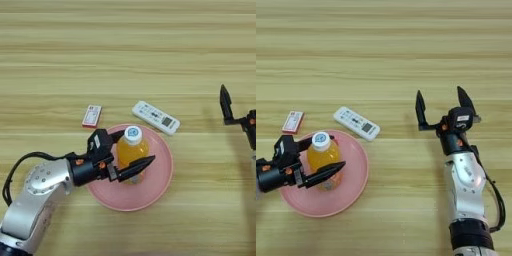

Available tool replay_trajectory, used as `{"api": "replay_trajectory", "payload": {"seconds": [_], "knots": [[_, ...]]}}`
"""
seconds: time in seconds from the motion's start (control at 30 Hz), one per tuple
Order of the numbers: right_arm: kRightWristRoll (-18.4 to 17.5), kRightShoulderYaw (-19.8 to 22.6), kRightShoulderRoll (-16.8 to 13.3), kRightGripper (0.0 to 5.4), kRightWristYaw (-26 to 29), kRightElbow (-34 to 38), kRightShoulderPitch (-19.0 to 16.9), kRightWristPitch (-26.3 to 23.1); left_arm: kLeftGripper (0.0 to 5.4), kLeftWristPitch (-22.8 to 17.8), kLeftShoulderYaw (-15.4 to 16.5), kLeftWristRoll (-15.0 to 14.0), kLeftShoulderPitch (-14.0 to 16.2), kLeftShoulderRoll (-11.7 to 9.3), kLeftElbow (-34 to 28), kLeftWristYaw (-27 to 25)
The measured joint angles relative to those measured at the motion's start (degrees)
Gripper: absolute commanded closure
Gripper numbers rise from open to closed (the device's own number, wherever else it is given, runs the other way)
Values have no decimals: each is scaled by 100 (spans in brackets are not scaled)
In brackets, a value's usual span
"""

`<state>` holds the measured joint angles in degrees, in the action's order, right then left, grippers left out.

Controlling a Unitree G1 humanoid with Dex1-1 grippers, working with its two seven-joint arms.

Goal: Move the objects on the table

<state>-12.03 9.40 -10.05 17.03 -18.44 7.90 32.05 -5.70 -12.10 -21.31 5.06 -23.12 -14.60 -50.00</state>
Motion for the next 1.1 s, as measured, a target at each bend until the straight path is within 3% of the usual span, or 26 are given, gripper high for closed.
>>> {"api": "replay_trajectory", "payload": {"seconds": [0.43,0.77,0.97,1.1], "knots": [[1,-3,-1,0,8,-2,1,0,191,167,-55,80,-8,-97,13,-124],[17,-15,-6,0,8,-2,1,-3,57,165,-73,129,50,-213,94,-144],[65,-37,-5,0,-1,-14,1,-4,3,172,-109,125,50,-230,111,-181],[94,-65,2,0,-12,-17,1,-3,1,173,-85,116,46,-232,114,-184]]}}
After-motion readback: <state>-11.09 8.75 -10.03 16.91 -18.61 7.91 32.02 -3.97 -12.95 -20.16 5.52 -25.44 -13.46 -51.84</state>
